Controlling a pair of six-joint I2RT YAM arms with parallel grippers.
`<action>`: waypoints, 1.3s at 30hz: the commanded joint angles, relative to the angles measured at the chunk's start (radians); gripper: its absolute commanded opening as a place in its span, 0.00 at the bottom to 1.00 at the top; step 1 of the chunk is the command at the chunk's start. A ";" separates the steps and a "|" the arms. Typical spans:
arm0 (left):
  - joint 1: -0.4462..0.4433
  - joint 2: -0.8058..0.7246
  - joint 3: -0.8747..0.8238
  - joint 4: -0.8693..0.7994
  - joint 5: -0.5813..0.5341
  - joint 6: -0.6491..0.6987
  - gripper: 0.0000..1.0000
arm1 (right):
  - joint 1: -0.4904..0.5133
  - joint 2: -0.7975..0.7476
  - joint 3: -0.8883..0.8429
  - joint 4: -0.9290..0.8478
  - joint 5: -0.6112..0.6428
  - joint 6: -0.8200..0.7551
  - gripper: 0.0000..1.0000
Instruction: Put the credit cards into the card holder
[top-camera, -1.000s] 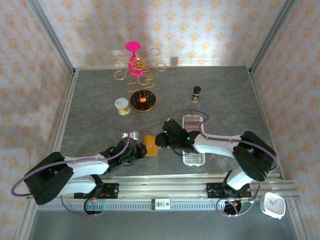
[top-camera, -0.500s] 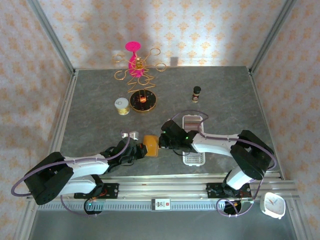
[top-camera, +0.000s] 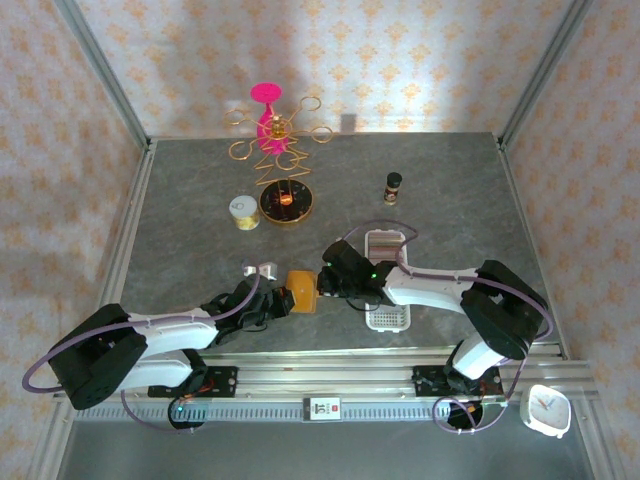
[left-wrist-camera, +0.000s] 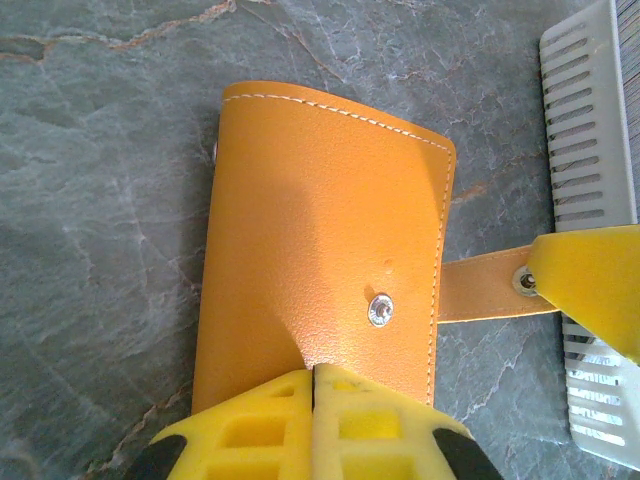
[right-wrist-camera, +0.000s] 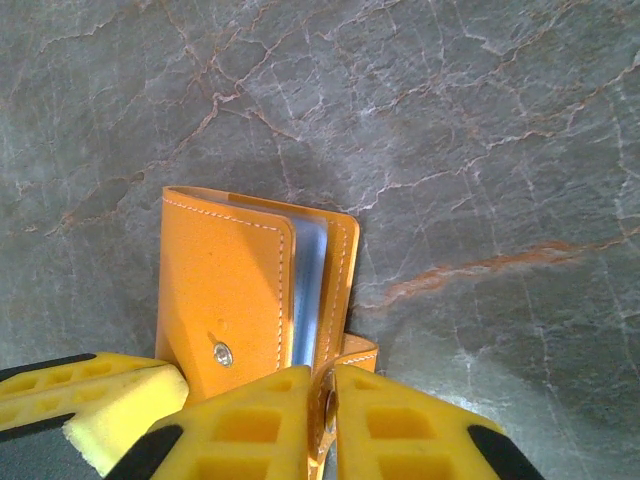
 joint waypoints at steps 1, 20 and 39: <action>-0.003 0.025 -0.026 -0.038 -0.025 0.007 0.00 | 0.006 -0.032 0.019 -0.016 0.033 0.007 0.14; -0.002 0.046 -0.031 -0.021 -0.018 0.006 0.00 | 0.006 -0.032 0.013 -0.014 0.028 0.014 0.22; -0.003 0.043 -0.036 -0.013 -0.006 0.001 0.00 | 0.013 -0.030 0.003 0.032 0.014 0.043 0.00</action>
